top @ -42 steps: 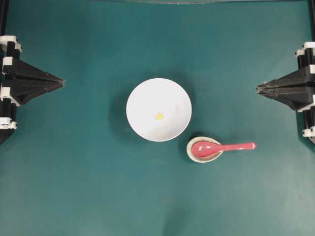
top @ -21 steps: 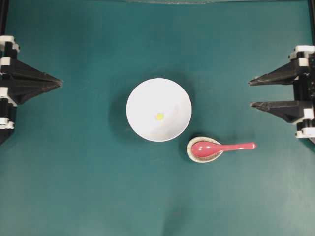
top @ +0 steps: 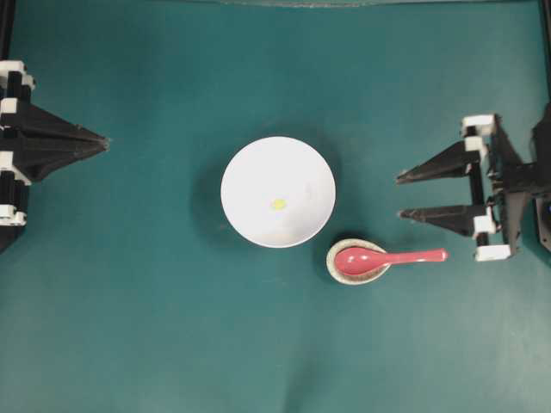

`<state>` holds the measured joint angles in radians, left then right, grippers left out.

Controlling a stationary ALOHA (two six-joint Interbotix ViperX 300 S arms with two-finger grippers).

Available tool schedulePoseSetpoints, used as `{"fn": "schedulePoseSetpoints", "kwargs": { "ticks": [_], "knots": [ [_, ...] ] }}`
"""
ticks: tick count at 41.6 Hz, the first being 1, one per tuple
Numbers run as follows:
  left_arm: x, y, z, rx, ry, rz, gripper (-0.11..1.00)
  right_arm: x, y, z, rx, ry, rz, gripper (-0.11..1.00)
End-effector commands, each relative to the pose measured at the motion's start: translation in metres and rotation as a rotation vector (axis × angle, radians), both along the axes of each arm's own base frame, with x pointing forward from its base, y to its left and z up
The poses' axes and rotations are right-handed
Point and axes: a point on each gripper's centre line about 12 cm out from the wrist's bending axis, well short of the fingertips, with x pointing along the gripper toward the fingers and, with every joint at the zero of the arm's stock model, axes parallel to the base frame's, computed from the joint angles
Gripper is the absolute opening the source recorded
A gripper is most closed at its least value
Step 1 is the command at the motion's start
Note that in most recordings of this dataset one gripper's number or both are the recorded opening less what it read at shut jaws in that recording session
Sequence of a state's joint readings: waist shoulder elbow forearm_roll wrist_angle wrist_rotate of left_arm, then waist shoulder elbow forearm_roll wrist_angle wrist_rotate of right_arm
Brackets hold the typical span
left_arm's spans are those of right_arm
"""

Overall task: Scoop the yellow hexagonal prism block from the bowl with a spoon using the right arm.
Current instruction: 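Move the right gripper left toward the red spoon's handle, then close the right gripper on the red spoon handle and lift it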

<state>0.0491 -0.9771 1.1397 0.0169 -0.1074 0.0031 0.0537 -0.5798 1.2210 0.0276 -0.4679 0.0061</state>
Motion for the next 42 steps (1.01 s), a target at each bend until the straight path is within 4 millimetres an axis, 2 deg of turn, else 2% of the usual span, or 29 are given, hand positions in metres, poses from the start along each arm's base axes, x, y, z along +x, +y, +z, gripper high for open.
{"fn": "schedulePoseSetpoints", "kwargs": {
  "ticks": [1, 12, 26, 42],
  "knots": [
    [0.003, 0.000, 0.009, 0.004, -0.024, -0.001, 0.00, 0.006, 0.001, -0.006, 0.014, -0.016, -0.006, 0.56],
    [0.005, 0.000, 0.005, 0.003, -0.009, 0.001, 0.00, 0.006, 0.012, -0.039, 0.057, 0.035, 0.001, 0.56],
    [0.012, 0.001, -0.008, 0.009, 0.040, -0.001, 0.00, 0.001, 0.029, -0.059, 0.093, 0.070, 0.022, 0.56],
    [0.014, 0.001, -0.002, 0.009, -0.013, -0.002, 0.00, -0.010, 0.039, -0.083, 0.085, 0.068, 0.030, 0.56]
  ]
}}
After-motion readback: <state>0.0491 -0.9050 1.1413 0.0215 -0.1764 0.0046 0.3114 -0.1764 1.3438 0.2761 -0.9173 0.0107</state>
